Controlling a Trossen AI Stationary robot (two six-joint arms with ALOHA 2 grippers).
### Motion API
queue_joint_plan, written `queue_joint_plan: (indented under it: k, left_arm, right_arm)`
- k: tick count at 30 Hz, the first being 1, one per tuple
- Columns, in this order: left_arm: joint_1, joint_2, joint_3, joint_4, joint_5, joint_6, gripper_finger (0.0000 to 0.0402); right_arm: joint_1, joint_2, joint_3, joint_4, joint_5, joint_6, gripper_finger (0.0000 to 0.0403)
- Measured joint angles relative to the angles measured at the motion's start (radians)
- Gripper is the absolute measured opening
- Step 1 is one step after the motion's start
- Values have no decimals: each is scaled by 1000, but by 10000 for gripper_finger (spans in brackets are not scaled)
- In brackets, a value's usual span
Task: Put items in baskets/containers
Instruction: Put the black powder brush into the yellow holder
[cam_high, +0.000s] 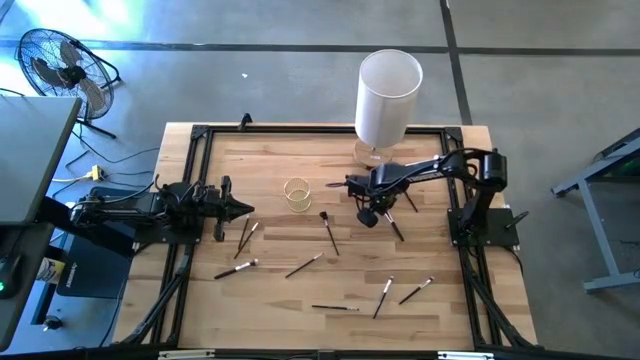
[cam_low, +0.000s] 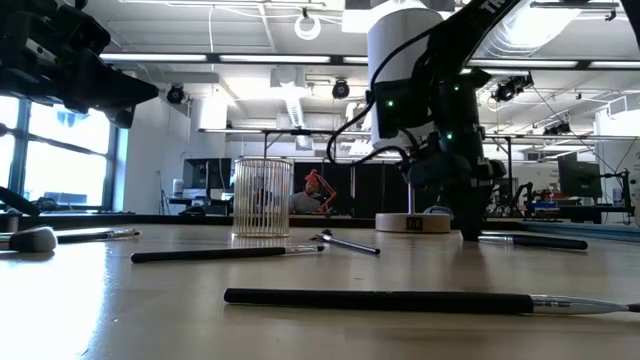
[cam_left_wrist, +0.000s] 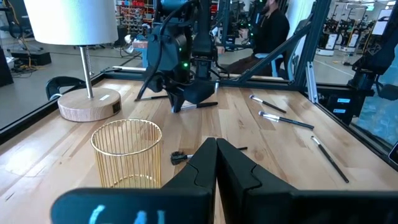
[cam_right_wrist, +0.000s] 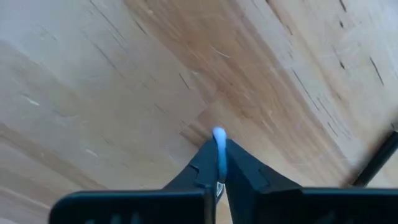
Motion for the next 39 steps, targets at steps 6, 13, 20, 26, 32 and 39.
queue_joint_plan:
  k: [6,13,20,26,32,39]
  left_arm:
    - [0,0,0,0,0,0,1]
    - [0,0,0,0,0,0,1]
    - [0,0,0,0,0,0,1]
    - [0,0,0,0,0,0,1]
    - [0,0,0,0,0,0,1]
    - [0,0,0,0,0,0,1]
  right_arm:
    - [47,-112,-2,51,55,-2,6]
    - [105,-312,-1,406,171,-25,4]
    - [121,-307,1,1086,186,-340,2]
    - [115,-161,2,1509,183,-598,1]
    - [106,-45,1,1571,237,-666,1]
    - [107,49,0,1578,229,-673,1]
